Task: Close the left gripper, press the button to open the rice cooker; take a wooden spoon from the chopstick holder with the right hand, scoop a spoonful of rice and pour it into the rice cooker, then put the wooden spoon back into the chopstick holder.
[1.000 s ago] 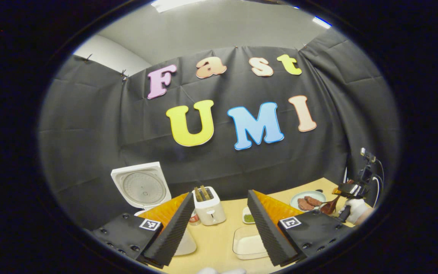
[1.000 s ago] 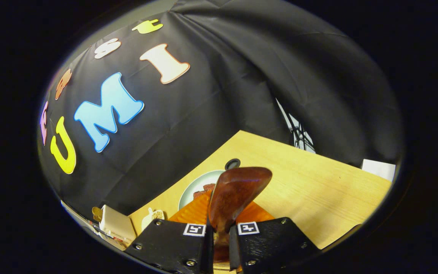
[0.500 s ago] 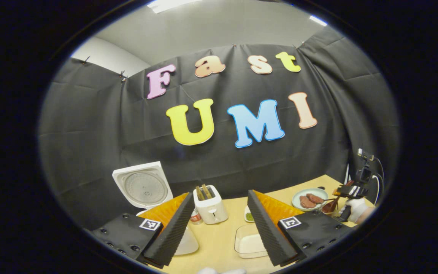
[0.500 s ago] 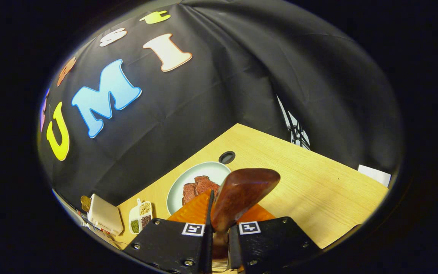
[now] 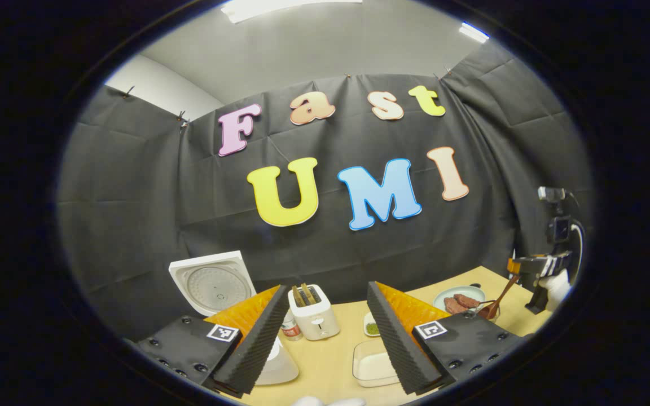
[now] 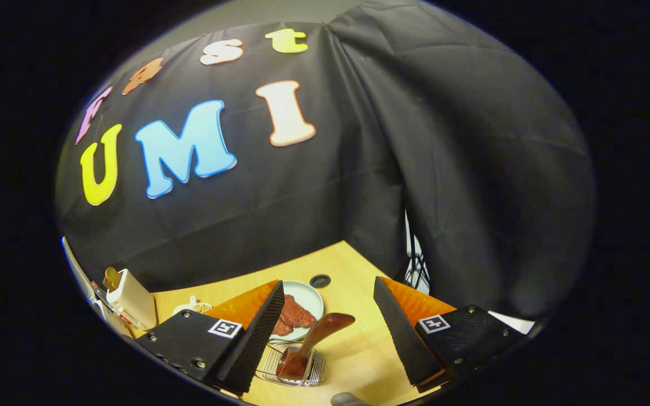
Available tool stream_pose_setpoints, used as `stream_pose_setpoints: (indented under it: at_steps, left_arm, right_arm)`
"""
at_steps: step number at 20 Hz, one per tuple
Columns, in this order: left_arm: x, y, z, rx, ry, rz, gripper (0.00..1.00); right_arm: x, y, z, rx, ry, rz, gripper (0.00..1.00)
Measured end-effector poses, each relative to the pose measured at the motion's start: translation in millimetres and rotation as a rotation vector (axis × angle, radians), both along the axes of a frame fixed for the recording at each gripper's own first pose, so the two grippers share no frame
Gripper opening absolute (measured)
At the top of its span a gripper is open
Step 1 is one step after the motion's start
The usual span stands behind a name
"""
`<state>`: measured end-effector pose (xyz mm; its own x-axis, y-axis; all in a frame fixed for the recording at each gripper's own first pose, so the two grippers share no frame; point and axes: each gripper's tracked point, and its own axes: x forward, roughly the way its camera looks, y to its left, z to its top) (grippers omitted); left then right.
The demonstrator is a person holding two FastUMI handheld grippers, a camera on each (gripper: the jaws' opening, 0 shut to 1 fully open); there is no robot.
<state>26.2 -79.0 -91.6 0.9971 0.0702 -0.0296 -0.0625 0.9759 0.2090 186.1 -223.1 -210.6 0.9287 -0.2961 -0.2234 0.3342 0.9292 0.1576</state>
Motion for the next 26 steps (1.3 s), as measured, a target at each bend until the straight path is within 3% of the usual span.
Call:
stream_pose_setpoints:
  at_steps: [4, 7, 14, 19, 22, 23, 26]
  left_arm:
    - [3.3, 20.1, 8.8, -0.031, -0.010, 0.005, 0.99]
    - [7.7, 38.2, 24.0, -0.033, -0.039, 0.021, 0.99]
    - [29.7, 96.2, 49.1, -0.059, -0.083, 0.093, 0.96]
    - [52.9, 141.3, 75.9, -0.043, -0.138, 0.152, 0.99]
    - [87.6, 178.1, 98.6, -0.057, -0.167, 0.184, 0.99]
    - [102.4, 195.0, 105.6, -0.064, -0.174, 0.204, 0.99]
    - [150.9, 253.9, 134.3, -0.053, -0.210, 0.295, 0.96]
  right_arm:
    - [-34.7, 46.6, 97.2, -0.191, -0.131, 0.095, 0.98]
    - [-62.8, 94.6, 129.4, -0.184, -0.177, 0.171, 0.97]
    - [-106.4, 162.5, 112.9, -0.194, -0.130, 0.281, 0.97]
    - [-110.0, 168.8, 116.8, -0.159, -0.127, 0.276, 0.97]
    - [-108.9, 168.8, 119.6, -0.146, -0.121, 0.268, 0.93]
    - [-108.2, 169.1, 121.7, -0.146, -0.122, 0.267, 0.98]
    - [-103.7, 175.5, 125.1, -0.140, -0.119, 0.266, 0.98]
